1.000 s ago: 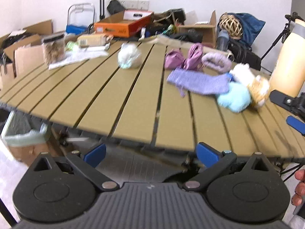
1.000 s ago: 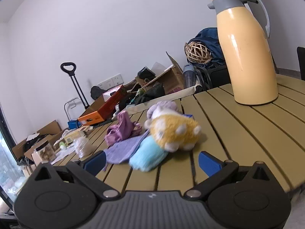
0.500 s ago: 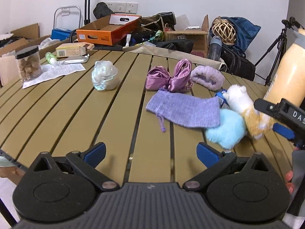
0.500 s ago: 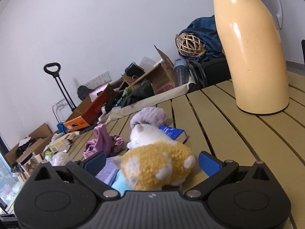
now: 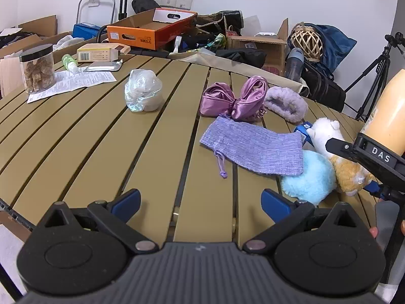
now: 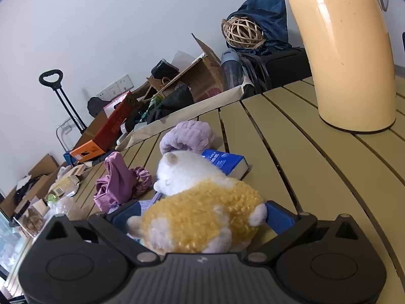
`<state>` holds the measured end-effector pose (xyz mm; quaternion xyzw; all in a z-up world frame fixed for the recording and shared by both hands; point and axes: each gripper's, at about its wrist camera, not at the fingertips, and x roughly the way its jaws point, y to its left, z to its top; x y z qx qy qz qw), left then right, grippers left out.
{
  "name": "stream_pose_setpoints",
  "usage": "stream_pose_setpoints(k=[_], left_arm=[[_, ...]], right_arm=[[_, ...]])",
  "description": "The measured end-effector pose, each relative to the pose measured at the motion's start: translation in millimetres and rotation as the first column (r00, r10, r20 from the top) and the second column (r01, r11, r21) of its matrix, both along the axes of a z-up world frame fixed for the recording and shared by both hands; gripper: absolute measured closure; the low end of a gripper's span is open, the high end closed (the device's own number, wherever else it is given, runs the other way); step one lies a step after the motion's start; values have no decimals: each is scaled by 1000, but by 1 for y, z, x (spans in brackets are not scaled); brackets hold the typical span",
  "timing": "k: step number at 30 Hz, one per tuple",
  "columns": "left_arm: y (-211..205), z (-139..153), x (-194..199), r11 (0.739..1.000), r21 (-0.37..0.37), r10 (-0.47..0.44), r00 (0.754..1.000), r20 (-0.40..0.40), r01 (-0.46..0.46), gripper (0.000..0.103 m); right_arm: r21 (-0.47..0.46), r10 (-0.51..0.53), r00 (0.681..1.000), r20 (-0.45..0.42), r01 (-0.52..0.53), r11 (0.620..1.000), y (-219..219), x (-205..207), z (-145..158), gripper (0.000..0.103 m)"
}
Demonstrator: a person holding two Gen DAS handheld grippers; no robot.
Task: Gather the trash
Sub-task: 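Close the right tool on the yellow-and-white plush toy, then grasp the clear plastic bag with the left tool while the right tool holds the plush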
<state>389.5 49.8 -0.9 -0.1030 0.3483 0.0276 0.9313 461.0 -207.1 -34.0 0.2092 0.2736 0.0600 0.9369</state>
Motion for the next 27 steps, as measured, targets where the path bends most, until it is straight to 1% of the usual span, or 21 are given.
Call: stream_pose_setpoints(k=[4,8,10,11,12,16,21,27], left_arm=[[5,-2,-1,1000,1,12,1000,-3,-12,0],[11,-3,-2,1000,5,27,1000,-6,-27,0],[15,-4,-3,999,8,33,999,-8,-33,0],[16,-4,-3,999,10,37,999,-9,-37,0],[18,-5,-2,999,12,41,999,-10,-41,0],[24,-7,-1,998,11,56,998,-18,-55,0],[27,-7,-2,998,6,65,998,-15,-65,0],[24,-9,0,998,13,63,998,-17,-63,0]], right_arm=[[-12,-17,999,-29,17,1000,4,4,-2,0],[11,-33,998,-47,34,999,4,7,-7,0],[25,-46,998,-42,47,999,3,8,-8,3],[34,-48,998,-36,49,998,2,7,-9,7],[42,-50,998,-36,51,998,1,7,-9,10],[59,-58,998,-23,59,997,-1,6,-11,14],[90,-67,998,-9,68,994,-7,2,-12,21],[92,-84,996,14,82,992,-15,-5,-10,25]])
